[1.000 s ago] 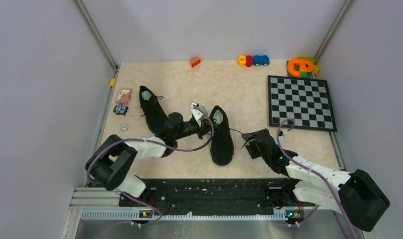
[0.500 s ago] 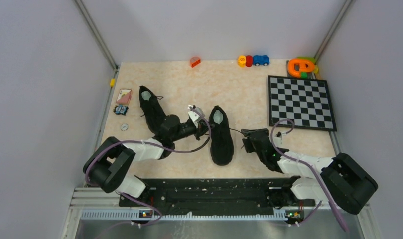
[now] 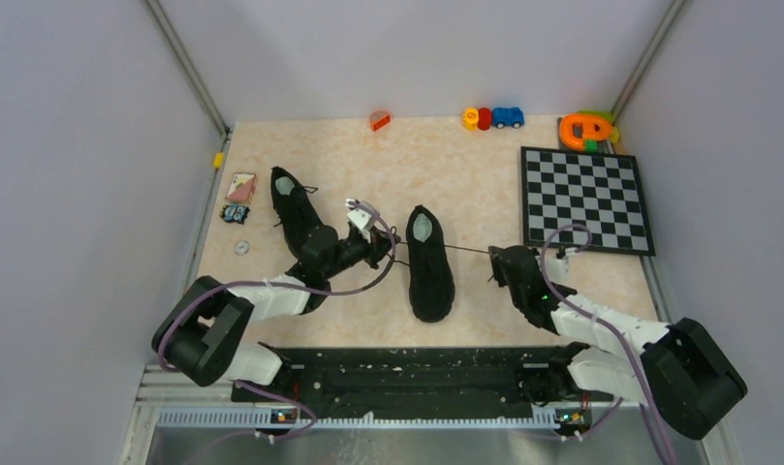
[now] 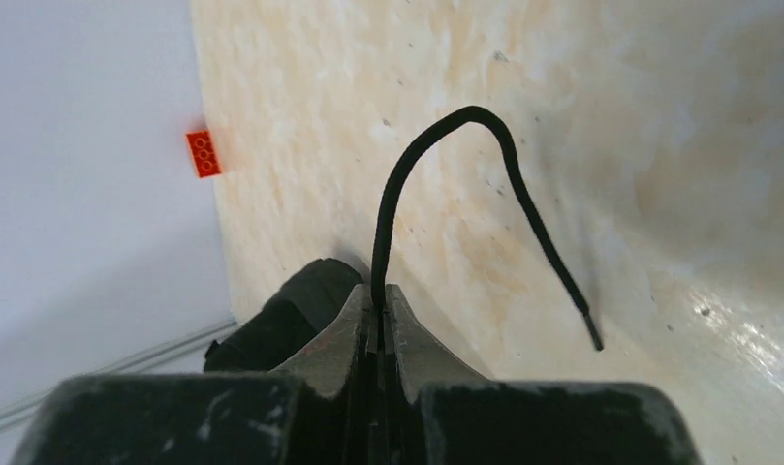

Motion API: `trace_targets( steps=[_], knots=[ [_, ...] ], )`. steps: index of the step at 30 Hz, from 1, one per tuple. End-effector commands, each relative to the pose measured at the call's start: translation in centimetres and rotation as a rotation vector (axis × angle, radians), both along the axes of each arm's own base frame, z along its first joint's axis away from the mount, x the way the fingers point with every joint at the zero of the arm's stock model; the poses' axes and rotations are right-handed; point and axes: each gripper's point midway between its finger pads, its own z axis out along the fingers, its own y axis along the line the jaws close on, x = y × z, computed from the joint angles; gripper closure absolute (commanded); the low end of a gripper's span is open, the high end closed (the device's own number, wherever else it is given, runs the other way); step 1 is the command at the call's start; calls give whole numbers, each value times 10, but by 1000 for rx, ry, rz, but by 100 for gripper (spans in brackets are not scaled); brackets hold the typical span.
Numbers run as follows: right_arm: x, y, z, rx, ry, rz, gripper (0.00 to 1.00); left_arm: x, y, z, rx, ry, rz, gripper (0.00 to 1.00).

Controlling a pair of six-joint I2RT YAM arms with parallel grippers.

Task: Tie the shoes
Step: Wrap the shoelace around the shoelace.

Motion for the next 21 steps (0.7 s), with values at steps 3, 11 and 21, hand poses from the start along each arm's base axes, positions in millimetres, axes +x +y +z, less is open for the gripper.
trace_targets(
  steps=[3, 11, 21],
  knots=[
    [7, -16, 15, -105, -45, 66, 100, 10, 18, 5, -40, 19, 111, 100],
    [25, 45, 84, -246, -287, 469, 100, -2, -7, 16, 93, -131, -144, 100],
    [26, 109, 148, -450, -467, 951, 100, 0, -13, 31, 314, -283, -318, 100]
  ],
)
